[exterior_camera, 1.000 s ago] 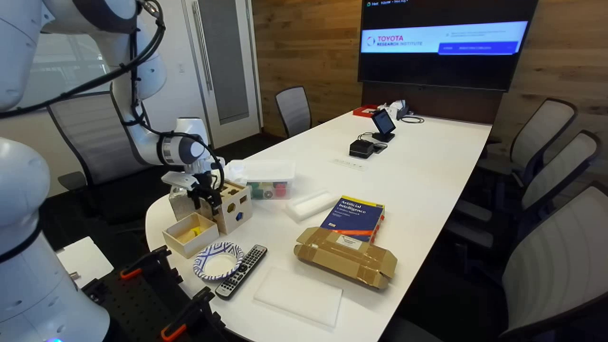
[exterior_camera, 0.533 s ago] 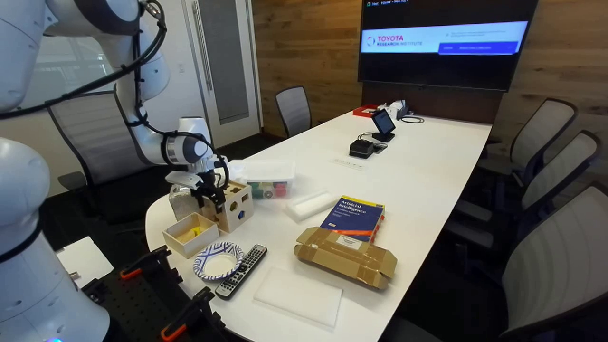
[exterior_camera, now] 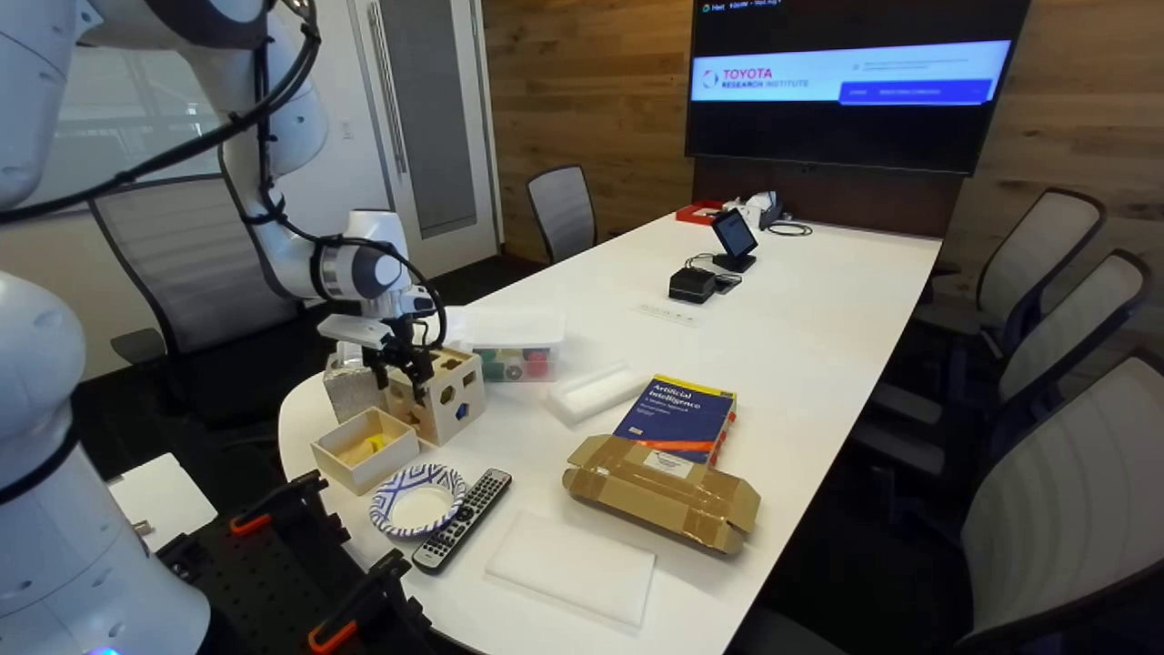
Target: Close the wooden object completely
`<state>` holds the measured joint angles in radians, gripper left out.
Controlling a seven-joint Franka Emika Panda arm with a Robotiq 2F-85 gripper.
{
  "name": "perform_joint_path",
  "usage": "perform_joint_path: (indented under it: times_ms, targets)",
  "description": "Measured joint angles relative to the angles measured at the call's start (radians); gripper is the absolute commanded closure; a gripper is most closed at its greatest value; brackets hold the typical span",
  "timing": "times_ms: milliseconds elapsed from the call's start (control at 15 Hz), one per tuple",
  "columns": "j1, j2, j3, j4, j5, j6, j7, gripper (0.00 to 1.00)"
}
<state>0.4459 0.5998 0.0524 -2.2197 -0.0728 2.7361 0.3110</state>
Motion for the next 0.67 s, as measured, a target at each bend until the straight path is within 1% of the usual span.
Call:
perform_joint_path:
  times_ms: [133, 333, 533, 667]
  targets:
    - [-0.013, -0.069, -0.014, -0.020, -0.028, -0.052, -0.029, 0.00]
    - [-0.056, -0.181, -0.046, -0.033, -0.139, -0.135, -0.116, 0.00]
    - [-0.142, -0.285, -0.057, -0.035, -0.249, -0.192, -0.251, 0.00]
    - [-0.209, -0.340, -0.057, -0.035, -0.279, -0.206, -0.371, 0.00]
